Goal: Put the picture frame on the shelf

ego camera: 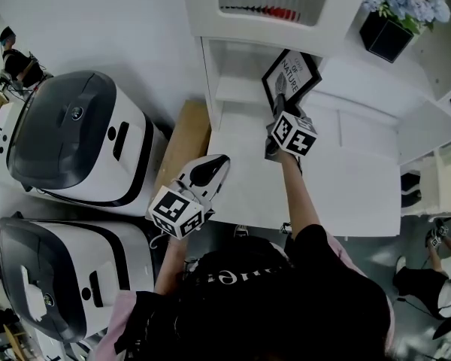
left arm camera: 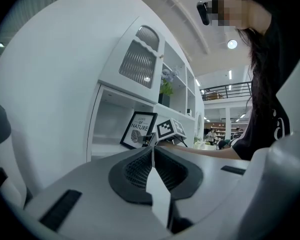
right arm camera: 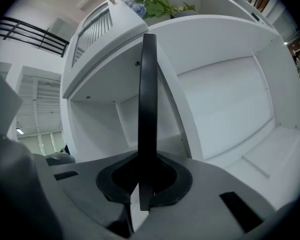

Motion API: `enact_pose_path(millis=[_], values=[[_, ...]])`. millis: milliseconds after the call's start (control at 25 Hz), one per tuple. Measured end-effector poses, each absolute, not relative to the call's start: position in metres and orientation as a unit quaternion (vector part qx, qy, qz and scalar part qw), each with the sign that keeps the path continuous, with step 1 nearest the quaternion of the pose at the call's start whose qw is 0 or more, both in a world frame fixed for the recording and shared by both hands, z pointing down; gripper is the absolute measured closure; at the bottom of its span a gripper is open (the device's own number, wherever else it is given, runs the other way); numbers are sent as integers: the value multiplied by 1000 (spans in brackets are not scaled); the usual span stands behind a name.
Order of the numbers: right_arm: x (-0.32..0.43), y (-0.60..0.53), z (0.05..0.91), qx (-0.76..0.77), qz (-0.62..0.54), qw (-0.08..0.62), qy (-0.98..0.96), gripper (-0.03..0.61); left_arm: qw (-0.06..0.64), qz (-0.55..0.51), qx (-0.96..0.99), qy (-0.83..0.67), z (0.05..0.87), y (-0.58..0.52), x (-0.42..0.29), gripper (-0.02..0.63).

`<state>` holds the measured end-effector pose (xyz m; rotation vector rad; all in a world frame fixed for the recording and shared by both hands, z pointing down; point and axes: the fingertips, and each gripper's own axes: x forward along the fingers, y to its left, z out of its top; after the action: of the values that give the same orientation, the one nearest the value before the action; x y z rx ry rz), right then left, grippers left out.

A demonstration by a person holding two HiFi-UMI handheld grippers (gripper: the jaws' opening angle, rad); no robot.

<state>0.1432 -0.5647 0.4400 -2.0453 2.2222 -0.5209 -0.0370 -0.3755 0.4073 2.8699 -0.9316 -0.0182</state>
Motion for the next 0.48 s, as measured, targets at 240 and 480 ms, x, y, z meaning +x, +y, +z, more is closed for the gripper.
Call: enact_pose_path(millis=[240,480], values=[[148,-574,441,-681,-170,32,711,517,65,-2,953,-297,408,-371,-30,588],[154,-589,440,-686,-178,34,705,517,69,6,952,-298,412,-369,-29,588]])
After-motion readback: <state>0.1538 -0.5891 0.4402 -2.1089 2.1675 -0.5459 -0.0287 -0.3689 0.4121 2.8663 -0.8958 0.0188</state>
